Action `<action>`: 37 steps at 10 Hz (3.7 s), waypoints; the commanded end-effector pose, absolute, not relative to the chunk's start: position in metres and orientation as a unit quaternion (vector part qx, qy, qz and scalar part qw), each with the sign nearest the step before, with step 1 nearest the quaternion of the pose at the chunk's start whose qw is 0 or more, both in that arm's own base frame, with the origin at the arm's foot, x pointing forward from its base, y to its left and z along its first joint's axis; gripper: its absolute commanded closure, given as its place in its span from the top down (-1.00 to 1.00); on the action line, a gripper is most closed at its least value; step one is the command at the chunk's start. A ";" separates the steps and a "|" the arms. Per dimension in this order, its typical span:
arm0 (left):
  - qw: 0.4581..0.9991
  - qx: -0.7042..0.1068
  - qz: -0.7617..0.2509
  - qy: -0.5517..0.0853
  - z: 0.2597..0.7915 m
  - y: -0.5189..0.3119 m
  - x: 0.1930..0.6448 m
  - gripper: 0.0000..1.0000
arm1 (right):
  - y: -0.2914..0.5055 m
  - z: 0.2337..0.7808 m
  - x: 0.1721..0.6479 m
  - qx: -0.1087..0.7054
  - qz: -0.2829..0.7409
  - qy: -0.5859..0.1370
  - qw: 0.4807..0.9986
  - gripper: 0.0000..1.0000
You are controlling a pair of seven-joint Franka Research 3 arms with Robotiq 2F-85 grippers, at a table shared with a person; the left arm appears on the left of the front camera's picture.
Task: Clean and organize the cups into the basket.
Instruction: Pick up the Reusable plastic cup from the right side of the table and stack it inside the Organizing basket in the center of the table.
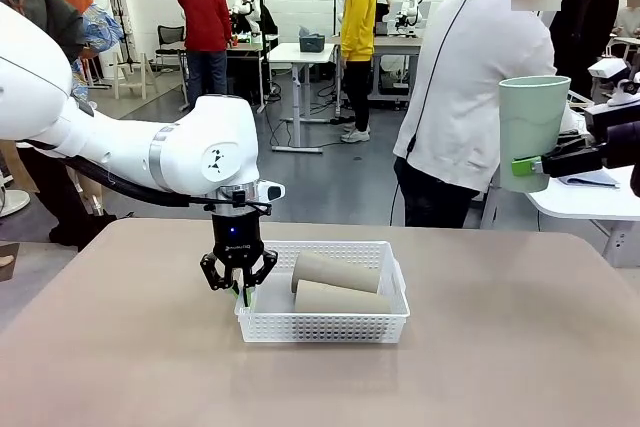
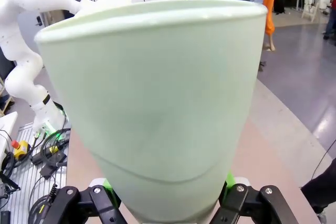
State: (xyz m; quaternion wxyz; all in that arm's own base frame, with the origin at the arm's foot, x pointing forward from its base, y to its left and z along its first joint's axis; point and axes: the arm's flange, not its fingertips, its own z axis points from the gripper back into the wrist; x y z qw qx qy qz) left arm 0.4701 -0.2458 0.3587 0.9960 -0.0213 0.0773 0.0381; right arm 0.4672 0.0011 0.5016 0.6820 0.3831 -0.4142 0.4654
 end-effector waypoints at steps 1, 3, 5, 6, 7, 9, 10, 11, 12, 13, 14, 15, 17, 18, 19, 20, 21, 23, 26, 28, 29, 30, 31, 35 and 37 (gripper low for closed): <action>0.996 -0.023 0.039 0.073 0.361 -0.246 0.471 -1.00 | 0.004 0.505 0.466 0.383 0.468 -0.416 0.680 -0.54; 0.996 -0.023 0.039 0.073 0.361 -0.246 0.471 -1.00 | 0.016 0.527 0.460 0.352 0.514 -0.400 0.672 0.59; 0.996 -0.023 0.039 0.073 0.361 -0.246 0.471 -1.00 | 0.101 0.568 0.461 0.278 0.602 -0.290 0.690 0.59; 0.996 -0.023 0.039 0.073 0.361 -0.246 0.471 -1.00 | 0.145 0.578 0.459 0.246 0.639 -0.240 0.687 0.59; 0.996 -0.023 0.039 0.073 0.361 -0.246 0.471 -1.00 | 0.187 0.580 0.457 0.222 0.667 -0.196 0.684 0.59; 0.996 -0.023 0.039 0.073 0.361 -0.246 0.471 -1.00 | 0.259 0.556 0.452 0.179 0.707 -0.099 0.677 0.59; 0.996 -0.023 0.039 0.073 0.361 -0.246 0.471 -1.00 | 0.284 0.541 0.451 0.159 0.717 -0.059 0.676 0.59; 0.996 -0.023 0.039 0.073 0.361 -0.246 0.471 -1.00 | 0.302 0.526 0.453 0.140 0.722 -0.024 0.678 0.59; 0.996 -0.023 0.039 0.073 0.361 -0.246 0.471 -1.00 | 0.316 0.510 0.457 0.124 0.724 0.005 0.678 0.59; 0.996 -0.023 0.039 0.073 0.361 -0.246 0.471 -1.00 | 0.324 0.496 0.460 0.116 0.726 0.025 0.677 0.59; 0.996 -0.023 0.039 0.073 0.361 -0.246 0.471 -1.00 | 0.329 0.483 0.463 0.107 0.731 0.036 0.673 0.59; 0.996 -0.023 0.039 0.073 0.361 -0.246 0.471 -1.00 | 0.331 0.472 0.470 0.099 0.733 0.039 0.672 0.59; 0.996 -0.023 0.039 0.073 0.361 -0.246 0.471 -1.00 | 0.326 0.454 0.489 0.095 0.730 0.038 0.675 0.59; 0.996 -0.023 0.039 0.073 0.361 -0.246 0.471 -1.00 | 0.325 0.443 0.498 0.085 0.731 0.038 0.676 0.59; 0.996 -0.023 0.039 0.073 0.361 -0.246 0.471 -1.00 | 0.327 0.435 0.504 0.081 0.732 0.032 0.675 0.59; 0.996 -0.023 0.039 0.073 0.361 -0.246 0.471 -1.00 | 0.330 0.428 0.508 0.078 0.732 0.027 0.676 0.59; 0.996 -0.023 0.039 0.073 0.361 -0.246 0.471 -1.00 | 0.332 0.420 0.511 0.064 0.735 0.016 0.675 0.59; 0.996 -0.023 0.039 0.073 0.361 -0.246 0.471 -1.00 | 0.337 0.404 0.516 0.063 0.738 0.017 0.671 0.59; 0.996 -0.023 0.039 0.073 0.361 -0.246 0.471 -1.00 | 0.338 0.392 0.516 0.087 0.738 0.015 0.669 0.59; 0.996 -0.023 0.039 0.073 0.361 -0.246 0.471 -1.00 | 0.338 0.387 0.518 0.099 0.739 0.011 0.666 0.59; 0.996 -0.023 0.039 0.073 0.361 -0.246 0.471 -1.00 | 0.336 0.384 0.518 0.101 0.739 0.014 0.666 0.59; 0.996 -0.023 0.039 0.073 0.361 -0.246 0.471 -1.00 | 0.335 0.384 0.519 0.103 0.735 0.014 0.670 0.89; 0.996 -0.023 0.039 0.073 0.361 -0.246 0.471 -1.00 | 0.336 0.382 0.519 0.106 0.735 0.013 0.670 0.99; 0.996 -0.023 0.039 0.073 0.361 -0.246 0.471 -1.00 | 0.326 0.418 0.508 0.123 0.737 -0.033 0.664 1.00; 0.996 -0.023 0.039 0.073 0.361 -0.246 0.471 -1.00 | 0.292 0.482 0.498 0.164 0.731 -0.131 0.649 1.00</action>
